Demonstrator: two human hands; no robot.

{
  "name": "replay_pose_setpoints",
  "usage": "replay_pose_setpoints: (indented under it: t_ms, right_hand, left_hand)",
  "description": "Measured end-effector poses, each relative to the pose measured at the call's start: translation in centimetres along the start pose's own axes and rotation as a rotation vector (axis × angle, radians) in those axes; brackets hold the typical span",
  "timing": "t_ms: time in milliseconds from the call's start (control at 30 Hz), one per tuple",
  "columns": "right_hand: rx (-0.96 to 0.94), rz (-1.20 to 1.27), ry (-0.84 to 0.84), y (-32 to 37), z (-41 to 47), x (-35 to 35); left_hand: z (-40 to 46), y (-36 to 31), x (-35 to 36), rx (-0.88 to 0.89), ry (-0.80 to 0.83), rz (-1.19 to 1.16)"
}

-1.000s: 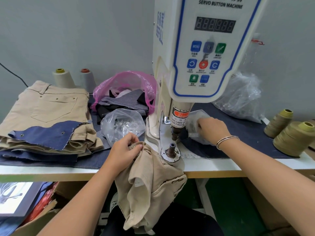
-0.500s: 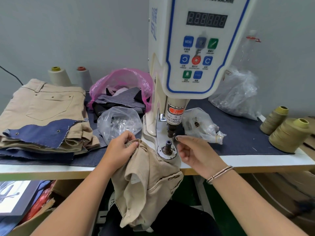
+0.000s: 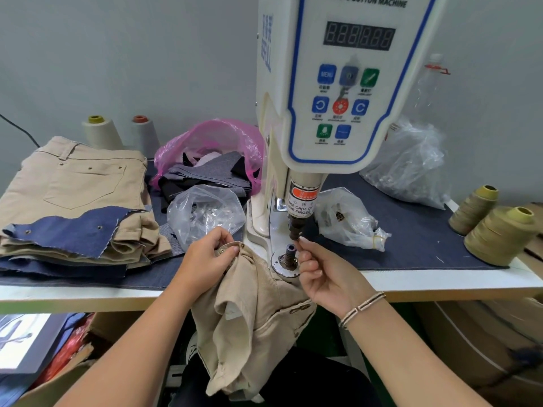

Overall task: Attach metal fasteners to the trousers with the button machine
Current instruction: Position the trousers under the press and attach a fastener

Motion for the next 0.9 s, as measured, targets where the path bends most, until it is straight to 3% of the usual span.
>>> replay_pose_setpoints:
  t_ms: [400,600,900]
  right_hand:
    - [-0.030,0.152,-0.087,-1.1,-0.3,1.5]
    - [-0.023,0.351,-0.071,-1.5,-0.9,2.2]
    - [0.013,0.422,-0.068,-1.2,-2.4,2.8]
  left_hand:
    - [0.1,0.2,0.1,0.000,-0.001,0.000]
    - [0.1,0.2,0.1,0.002,-0.004,-0.008]
    - [0.1,0.3,0.0,0.004,-0.005,-0.022]
Point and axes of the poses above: each hand's wrist, its own z-axis towards the middle knuckle, its own x-axis out of the palm, y = z × x, the point moved 1 cm from there along z, towards the middle knuckle, and after that the axes turned 1 degree about x, right-handed, at the moved point
